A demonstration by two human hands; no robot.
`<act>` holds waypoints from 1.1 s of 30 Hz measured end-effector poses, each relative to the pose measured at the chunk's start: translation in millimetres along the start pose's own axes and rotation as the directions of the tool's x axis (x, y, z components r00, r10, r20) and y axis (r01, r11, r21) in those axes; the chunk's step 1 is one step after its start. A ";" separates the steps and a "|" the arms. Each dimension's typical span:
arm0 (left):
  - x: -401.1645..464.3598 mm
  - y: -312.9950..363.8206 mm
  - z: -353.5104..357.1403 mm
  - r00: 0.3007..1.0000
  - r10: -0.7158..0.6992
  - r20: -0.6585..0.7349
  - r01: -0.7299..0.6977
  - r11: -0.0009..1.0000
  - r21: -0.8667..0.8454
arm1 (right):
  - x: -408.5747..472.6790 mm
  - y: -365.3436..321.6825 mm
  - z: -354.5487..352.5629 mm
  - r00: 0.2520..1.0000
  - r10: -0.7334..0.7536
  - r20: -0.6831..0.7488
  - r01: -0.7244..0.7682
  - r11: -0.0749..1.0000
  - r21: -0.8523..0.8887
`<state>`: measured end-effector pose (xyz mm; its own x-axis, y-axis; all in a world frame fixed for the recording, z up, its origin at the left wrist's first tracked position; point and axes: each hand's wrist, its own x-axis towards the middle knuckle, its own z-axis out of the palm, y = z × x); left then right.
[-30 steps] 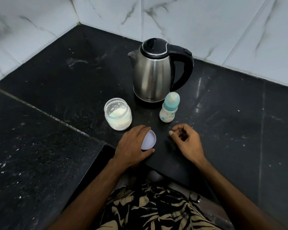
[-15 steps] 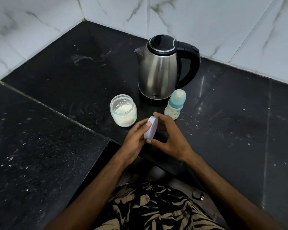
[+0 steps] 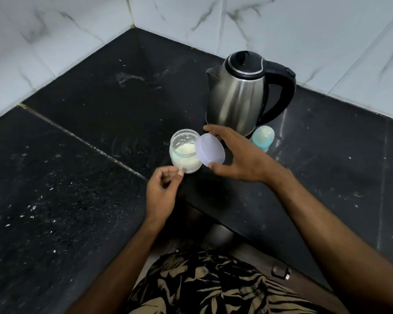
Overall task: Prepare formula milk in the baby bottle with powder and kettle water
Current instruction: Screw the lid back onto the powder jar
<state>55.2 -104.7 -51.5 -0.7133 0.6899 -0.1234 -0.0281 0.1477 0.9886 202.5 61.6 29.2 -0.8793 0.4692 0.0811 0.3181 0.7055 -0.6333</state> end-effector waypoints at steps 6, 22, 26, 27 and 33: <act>30.9 -1.6 -7.6 0.983 0.185 0.014 -0.183 0.957 0.225 | 55.4 -19.3 -13.4 0.982 -0.013 0.189 0.055 0.974 -0.218; 49.8 25.1 10.8 0.975 0.130 0.182 -0.169 0.961 0.217 | 80.1 -25.7 5.2 0.970 0.018 0.242 0.078 0.922 -0.380; 49.5 27.1 12.5 0.966 0.153 0.209 -0.197 0.958 0.210 | 81.3 -27.8 3.9 0.975 0.005 0.221 0.102 0.877 -0.469; 50.7 25.3 12.5 0.963 0.155 0.218 -0.202 0.956 0.211 | 80.6 -27.5 3.2 0.975 -0.004 0.222 0.110 0.878 -0.467; 54.9 10.5 9.4 0.971 0.148 0.190 -0.189 0.957 0.221 | 83.8 -22.8 -0.3 0.933 -0.057 0.356 0.161 0.949 -0.271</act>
<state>22.3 -58.7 -48.7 -0.5637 0.8259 0.0104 0.2627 0.1673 0.9503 121.7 85.0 50.7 -0.9644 0.2085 -0.1625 0.2562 0.8889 -0.3797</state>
